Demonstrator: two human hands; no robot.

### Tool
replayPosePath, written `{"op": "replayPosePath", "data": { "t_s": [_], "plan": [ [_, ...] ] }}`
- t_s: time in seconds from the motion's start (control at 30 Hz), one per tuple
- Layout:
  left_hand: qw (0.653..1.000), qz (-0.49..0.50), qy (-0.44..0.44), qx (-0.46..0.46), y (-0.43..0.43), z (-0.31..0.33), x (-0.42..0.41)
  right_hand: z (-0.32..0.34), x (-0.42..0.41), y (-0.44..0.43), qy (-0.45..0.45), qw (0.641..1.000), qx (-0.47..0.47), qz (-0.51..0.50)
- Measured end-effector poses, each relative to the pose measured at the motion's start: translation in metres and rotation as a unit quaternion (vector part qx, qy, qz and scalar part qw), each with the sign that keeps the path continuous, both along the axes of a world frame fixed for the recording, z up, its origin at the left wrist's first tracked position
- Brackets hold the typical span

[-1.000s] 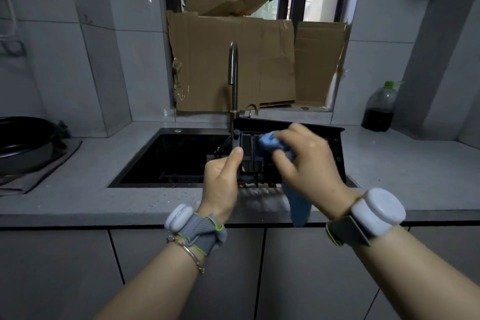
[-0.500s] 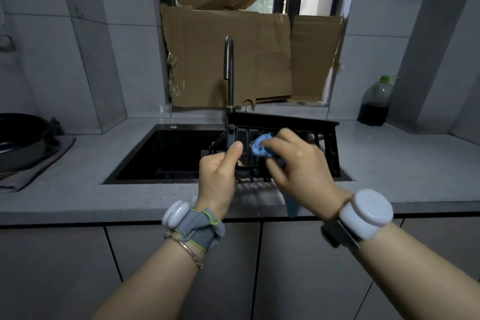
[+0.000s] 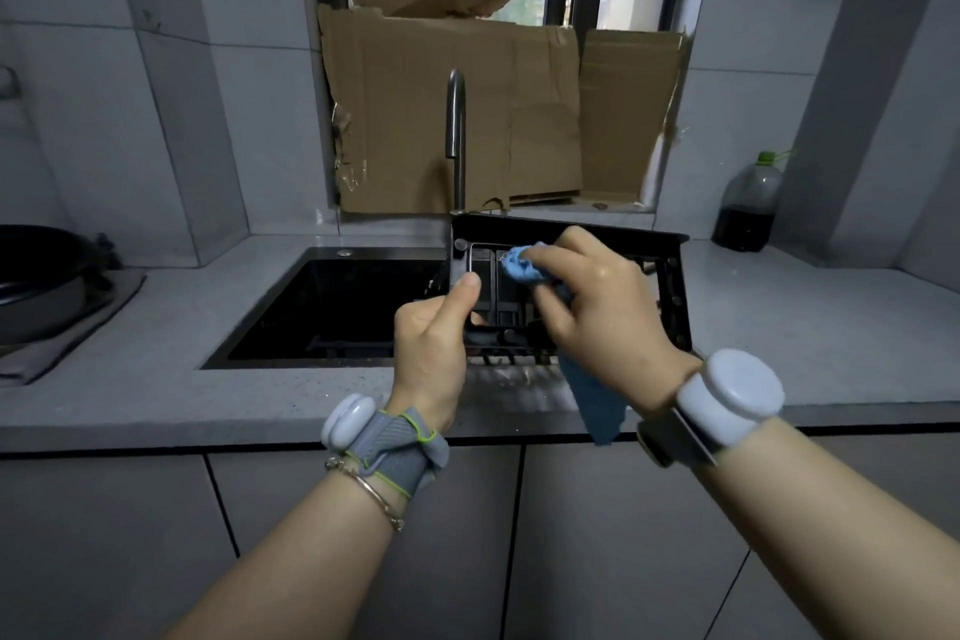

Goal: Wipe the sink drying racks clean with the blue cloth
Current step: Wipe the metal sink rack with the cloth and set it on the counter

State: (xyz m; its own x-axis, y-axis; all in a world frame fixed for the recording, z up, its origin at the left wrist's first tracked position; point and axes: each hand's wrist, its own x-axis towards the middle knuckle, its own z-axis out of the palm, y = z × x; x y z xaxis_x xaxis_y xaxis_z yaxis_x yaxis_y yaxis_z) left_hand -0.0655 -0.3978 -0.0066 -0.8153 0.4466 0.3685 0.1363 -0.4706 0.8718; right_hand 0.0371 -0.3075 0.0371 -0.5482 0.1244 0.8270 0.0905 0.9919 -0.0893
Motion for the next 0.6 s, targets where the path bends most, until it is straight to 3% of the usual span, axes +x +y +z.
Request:
{"op": "replayPosePath", "data": {
  "t_s": [0.17,0.23,0.33,0.4,0.6],
  "plan": [
    [1.000,0.020,0.013,-0.003,-0.003,-0.007,-0.002,-0.018,0.013,-0.011,-0.076,0.996,0.022,0.041],
    [0.999,0.018,0.023,-0.016,-0.003,-0.008,0.001,-0.021,0.017,-0.005,-0.050,0.998,0.002,0.037],
    [0.999,0.017,0.019,-0.025,-0.004,-0.007,-0.002,-0.022,0.020,0.003,0.041,0.994,-0.103,0.026],
    [0.999,0.015,0.033,-0.022,-0.006,-0.006,-0.003,-0.021,0.019,0.006,0.056,0.987,-0.151,0.014],
    [0.998,0.009,0.059,-0.036,-0.008,-0.010,0.003,-0.021,0.015,0.008,0.013,0.996,-0.089,-0.024]
  ]
}}
